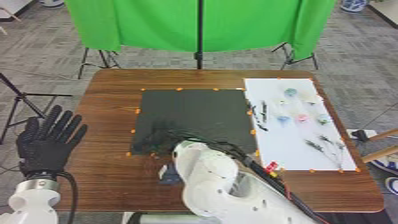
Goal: Arrange flowers
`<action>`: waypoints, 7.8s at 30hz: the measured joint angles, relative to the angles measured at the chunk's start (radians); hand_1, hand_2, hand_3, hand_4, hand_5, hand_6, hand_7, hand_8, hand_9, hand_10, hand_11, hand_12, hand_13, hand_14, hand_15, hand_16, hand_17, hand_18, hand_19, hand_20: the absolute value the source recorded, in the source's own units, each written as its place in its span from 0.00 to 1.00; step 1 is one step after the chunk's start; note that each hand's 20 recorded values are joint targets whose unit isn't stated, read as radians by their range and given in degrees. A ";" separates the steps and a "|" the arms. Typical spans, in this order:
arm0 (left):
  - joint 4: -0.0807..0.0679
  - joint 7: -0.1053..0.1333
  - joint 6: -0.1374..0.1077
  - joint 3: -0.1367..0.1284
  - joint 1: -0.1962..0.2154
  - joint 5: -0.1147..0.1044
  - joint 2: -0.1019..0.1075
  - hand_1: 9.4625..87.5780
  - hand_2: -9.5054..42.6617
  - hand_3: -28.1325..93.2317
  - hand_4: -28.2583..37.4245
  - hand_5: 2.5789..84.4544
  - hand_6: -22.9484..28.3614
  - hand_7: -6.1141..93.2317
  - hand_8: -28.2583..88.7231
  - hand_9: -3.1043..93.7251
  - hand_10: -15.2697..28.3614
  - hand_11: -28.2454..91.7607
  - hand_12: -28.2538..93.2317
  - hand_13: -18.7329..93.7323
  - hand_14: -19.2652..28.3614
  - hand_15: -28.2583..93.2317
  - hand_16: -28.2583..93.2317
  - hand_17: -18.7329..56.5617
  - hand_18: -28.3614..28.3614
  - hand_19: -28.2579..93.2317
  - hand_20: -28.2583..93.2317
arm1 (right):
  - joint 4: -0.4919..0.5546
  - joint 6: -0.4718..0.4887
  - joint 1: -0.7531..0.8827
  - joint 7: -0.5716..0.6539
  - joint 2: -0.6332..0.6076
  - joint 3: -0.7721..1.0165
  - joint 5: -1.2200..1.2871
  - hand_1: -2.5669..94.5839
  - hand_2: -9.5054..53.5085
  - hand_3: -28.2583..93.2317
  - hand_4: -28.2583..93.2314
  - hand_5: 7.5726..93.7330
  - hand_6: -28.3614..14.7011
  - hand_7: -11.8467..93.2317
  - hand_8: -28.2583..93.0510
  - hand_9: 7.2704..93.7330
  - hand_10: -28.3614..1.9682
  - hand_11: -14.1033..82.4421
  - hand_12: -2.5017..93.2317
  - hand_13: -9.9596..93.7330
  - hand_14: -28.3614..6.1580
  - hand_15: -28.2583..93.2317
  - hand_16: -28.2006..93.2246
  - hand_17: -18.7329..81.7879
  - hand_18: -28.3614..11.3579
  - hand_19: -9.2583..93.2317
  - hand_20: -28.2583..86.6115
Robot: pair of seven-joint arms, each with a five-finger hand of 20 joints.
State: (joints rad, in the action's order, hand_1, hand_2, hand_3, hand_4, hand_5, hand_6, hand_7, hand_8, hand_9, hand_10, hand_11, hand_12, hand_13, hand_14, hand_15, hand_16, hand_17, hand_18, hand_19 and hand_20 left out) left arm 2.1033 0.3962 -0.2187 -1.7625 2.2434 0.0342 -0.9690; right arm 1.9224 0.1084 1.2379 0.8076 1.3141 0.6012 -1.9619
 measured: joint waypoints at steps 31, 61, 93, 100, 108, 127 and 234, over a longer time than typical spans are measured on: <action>0.004 -0.001 0.026 0.032 -0.038 0.132 -0.001 0.18 0.43 0.84 0.00 0.49 0.59 0.18 0.17 0.39 0.69 0.41 0.32 0.40 0.70 0.48 0.19 0.20 0.72 0.45 0.33 | 0.247 -0.039 0.439 0.164 -0.494 0.961 -0.117 0.36 0.00 0.83 0.08 0.52 0.36 0.20 0.17 0.44 0.00 0.25 0.19 0.38 0.00 0.62 0.30 0.27 0.00 0.61 0.37; 0.013 -0.002 0.022 0.033 -0.030 0.114 -0.021 0.18 0.43 0.84 0.00 0.49 0.59 0.18 0.17 0.39 0.69 0.41 0.32 0.40 0.71 0.48 0.18 0.20 0.72 0.45 0.33 | 0.160 0.135 0.654 0.219 -0.496 1.064 -0.103 0.39 0.00 0.84 0.00 0.55 0.41 0.25 0.16 0.45 0.06 0.27 0.21 0.37 0.05 0.61 0.31 0.25 0.00 0.61 0.38; 0.013 -0.015 0.023 0.033 -0.023 0.105 -0.024 0.18 0.43 0.84 0.00 0.49 0.60 0.19 0.17 0.39 0.69 0.42 0.32 0.40 0.71 0.49 0.18 0.20 0.72 0.45 0.33 | 0.070 0.025 0.641 0.167 -0.488 0.947 -0.160 0.51 0.00 0.87 0.00 0.70 0.59 0.38 0.26 0.61 0.27 0.34 0.23 0.48 0.23 0.62 0.34 0.28 0.08 0.61 0.37; 0.012 -0.022 0.023 0.032 -0.023 0.101 -0.025 0.18 0.44 0.84 0.00 0.49 0.60 0.19 0.17 0.39 0.69 0.42 0.32 0.40 0.71 0.49 0.18 0.20 0.72 0.45 0.33 | 0.061 0.026 0.641 0.159 -0.498 0.921 -0.201 0.59 0.00 0.78 0.00 0.70 0.62 0.52 0.33 0.62 0.32 0.49 0.29 0.51 0.27 0.67 0.35 0.28 0.09 0.60 0.37; 0.011 -0.027 0.023 0.032 -0.023 0.097 -0.025 0.18 0.44 0.84 0.00 0.49 0.60 0.19 0.17 0.39 0.69 0.42 0.32 0.40 0.71 0.49 0.18 0.20 0.72 0.46 0.33 | 0.044 -0.014 0.649 0.146 -0.509 0.885 -0.249 0.63 0.00 0.81 0.00 0.79 0.65 0.51 0.35 0.69 0.44 0.41 0.42 0.55 0.32 0.66 0.37 0.29 0.11 0.60 0.37; 0.011 -0.027 0.024 0.030 -0.020 0.087 -0.024 0.18 0.44 0.84 0.00 0.49 0.60 0.18 0.17 0.40 0.69 0.42 0.32 0.40 0.71 0.49 0.18 0.20 0.72 0.46 0.33 | 0.069 -0.155 0.664 0.129 -0.533 0.873 -0.277 0.64 0.00 0.83 0.00 0.83 0.63 0.49 0.37 0.79 0.52 0.31 0.49 0.59 0.39 0.65 0.42 0.30 0.12 0.60 0.37; -0.055 -0.143 -0.059 0.253 -0.223 0.099 0.095 0.19 0.44 0.84 0.00 0.49 0.59 0.18 0.17 0.40 0.69 0.42 0.32 0.40 0.71 0.48 0.18 0.20 0.73 0.46 0.33 | -0.174 -0.273 0.104 0.198 0.073 0.081 -0.360 0.47 0.00 0.89 0.04 0.71 0.47 0.34 0.16 0.68 0.18 0.46 0.25 0.51 0.08 0.74 0.32 0.28 0.00 0.69 0.39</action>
State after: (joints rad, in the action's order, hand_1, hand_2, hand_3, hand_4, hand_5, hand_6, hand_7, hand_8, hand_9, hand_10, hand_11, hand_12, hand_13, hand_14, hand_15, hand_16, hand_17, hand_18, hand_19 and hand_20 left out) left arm 2.0480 0.2536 -0.2779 -1.5095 2.0206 0.1336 -0.8739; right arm 1.7482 -0.1647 1.3418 1.0059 1.3875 0.6822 -2.3220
